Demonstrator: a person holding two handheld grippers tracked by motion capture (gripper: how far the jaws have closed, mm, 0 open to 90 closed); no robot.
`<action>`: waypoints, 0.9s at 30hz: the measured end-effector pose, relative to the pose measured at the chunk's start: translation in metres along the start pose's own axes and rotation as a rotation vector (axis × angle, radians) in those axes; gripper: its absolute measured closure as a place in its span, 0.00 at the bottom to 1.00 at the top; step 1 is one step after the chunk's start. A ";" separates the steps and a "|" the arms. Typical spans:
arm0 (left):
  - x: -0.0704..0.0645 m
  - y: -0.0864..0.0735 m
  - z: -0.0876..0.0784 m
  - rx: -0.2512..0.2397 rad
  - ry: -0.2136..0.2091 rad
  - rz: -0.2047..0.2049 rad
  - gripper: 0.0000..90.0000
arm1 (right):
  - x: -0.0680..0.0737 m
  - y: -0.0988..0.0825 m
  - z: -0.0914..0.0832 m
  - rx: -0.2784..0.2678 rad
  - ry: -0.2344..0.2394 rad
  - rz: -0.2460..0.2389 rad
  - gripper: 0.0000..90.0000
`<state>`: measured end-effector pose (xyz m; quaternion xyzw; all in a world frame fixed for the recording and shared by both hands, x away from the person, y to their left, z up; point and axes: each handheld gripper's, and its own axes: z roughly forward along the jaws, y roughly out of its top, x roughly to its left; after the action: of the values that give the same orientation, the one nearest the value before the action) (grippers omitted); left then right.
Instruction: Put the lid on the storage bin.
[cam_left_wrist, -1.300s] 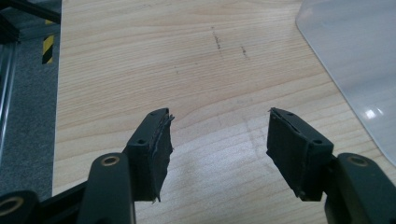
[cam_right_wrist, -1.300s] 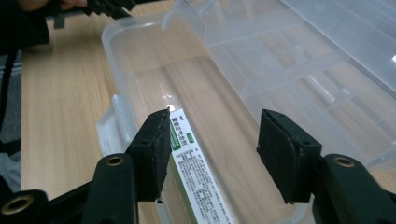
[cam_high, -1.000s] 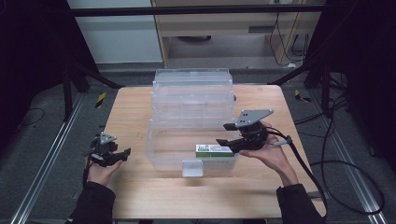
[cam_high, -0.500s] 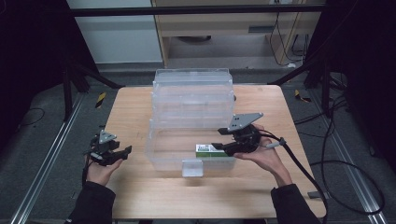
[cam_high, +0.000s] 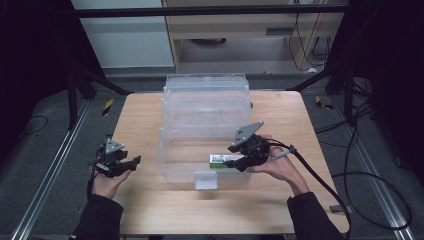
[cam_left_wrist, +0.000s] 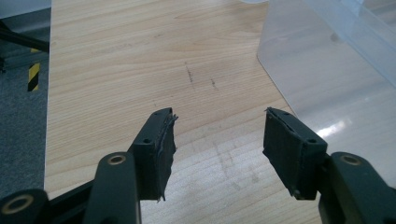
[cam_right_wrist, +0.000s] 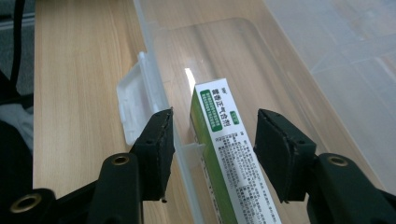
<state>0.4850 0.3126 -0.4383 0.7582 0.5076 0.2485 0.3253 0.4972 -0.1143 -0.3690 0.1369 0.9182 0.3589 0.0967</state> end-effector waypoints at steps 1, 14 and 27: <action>0.000 0.000 0.000 0.001 0.001 -0.002 0.47 | 0.000 0.000 0.001 0.014 0.009 -0.007 0.54; 0.002 0.000 0.000 0.008 0.013 0.005 0.47 | 0.005 0.010 0.020 0.139 0.084 -0.074 0.61; 0.002 0.000 -0.001 0.006 0.013 0.006 0.47 | 0.009 0.015 0.037 0.200 0.143 -0.109 0.67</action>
<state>0.4855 0.3149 -0.4373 0.7590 0.5083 0.2529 0.3187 0.5014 -0.0769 -0.3860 0.0699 0.9601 0.2685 0.0361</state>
